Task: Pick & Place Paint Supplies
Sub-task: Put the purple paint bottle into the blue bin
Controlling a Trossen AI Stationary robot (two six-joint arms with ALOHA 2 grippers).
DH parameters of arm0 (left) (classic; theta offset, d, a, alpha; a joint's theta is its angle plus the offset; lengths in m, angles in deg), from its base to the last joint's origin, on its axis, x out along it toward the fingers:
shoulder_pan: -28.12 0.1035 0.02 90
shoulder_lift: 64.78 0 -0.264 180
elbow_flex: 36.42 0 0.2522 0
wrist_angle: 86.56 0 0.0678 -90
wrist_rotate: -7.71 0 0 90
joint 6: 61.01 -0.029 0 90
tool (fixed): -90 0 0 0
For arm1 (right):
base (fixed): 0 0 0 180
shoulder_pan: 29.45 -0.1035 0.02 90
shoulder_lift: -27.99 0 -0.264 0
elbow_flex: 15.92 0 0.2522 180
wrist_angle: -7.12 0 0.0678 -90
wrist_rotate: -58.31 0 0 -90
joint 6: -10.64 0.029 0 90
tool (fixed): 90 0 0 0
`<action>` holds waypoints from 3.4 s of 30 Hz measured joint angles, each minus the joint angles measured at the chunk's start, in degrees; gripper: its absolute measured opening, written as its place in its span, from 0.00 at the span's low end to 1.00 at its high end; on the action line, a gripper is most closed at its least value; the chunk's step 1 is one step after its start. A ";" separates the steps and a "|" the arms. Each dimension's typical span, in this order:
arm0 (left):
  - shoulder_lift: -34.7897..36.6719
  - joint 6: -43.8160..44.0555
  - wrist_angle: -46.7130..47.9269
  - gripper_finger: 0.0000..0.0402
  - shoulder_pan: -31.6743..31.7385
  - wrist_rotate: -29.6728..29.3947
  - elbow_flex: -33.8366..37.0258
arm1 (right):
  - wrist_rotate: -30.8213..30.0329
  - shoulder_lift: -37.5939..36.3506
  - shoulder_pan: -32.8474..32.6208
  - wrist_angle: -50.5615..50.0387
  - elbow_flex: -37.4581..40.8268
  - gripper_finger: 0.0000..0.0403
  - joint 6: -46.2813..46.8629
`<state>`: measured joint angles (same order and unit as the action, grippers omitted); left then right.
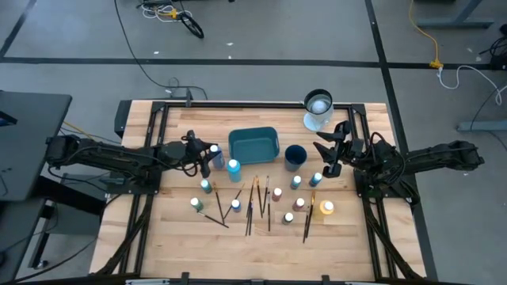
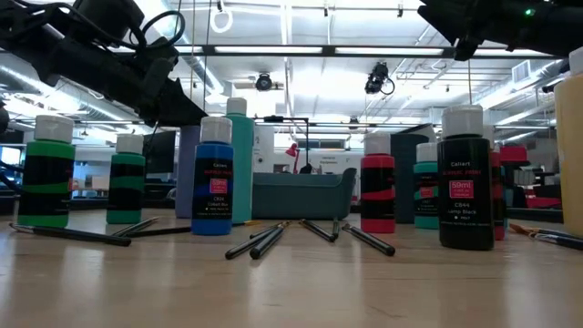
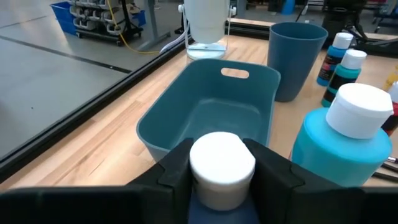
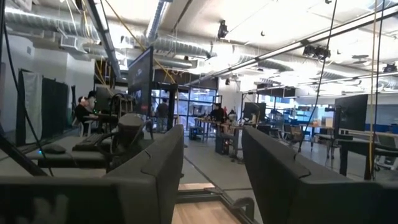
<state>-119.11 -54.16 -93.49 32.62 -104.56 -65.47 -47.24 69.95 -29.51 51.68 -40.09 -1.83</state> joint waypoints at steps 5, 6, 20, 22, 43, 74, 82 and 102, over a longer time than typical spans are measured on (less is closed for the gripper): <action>0.37 -0.41 -1.60 0.31 0.00 -0.02 0.13 | -0.02 0.00 0.00 0.03 0.00 0.41 0.00; 0.53 -0.93 -2.55 0.31 0.00 -0.02 -0.09 | -0.02 -0.02 -0.01 0.05 0.00 0.41 -0.01; 1.75 -13.27 3.28 0.32 0.01 -6.70 -18.80 | -0.09 0.00 0.00 1.32 0.00 0.41 -0.07; 1.73 -13.99 3.07 0.32 0.07 -6.83 -20.33 | -0.07 0.00 0.00 1.63 0.00 0.41 -0.15; -24.47 -5.42 -7.38 0.32 8.44 2.30 -21.18 | -0.42 0.00 0.07 3.22 0.00 0.41 -1.81; -25.68 -3.45 2.35 0.32 20.11 2.19 -21.31 | -0.46 0.00 0.07 2.57 0.02 0.41 0.04; -25.68 0.46 3.19 0.37 20.37 -1.00 -21.31 | -0.44 0.17 0.07 2.32 0.02 0.41 0.22; -13.15 -2.28 11.68 0.47 17.78 -3.71 -21.14 | 0.07 0.20 0.08 2.36 0.02 0.41 1.25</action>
<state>-132.26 -56.44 -81.80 50.40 -108.27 -86.61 -47.17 70.14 -29.43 54.05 -40.07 -0.57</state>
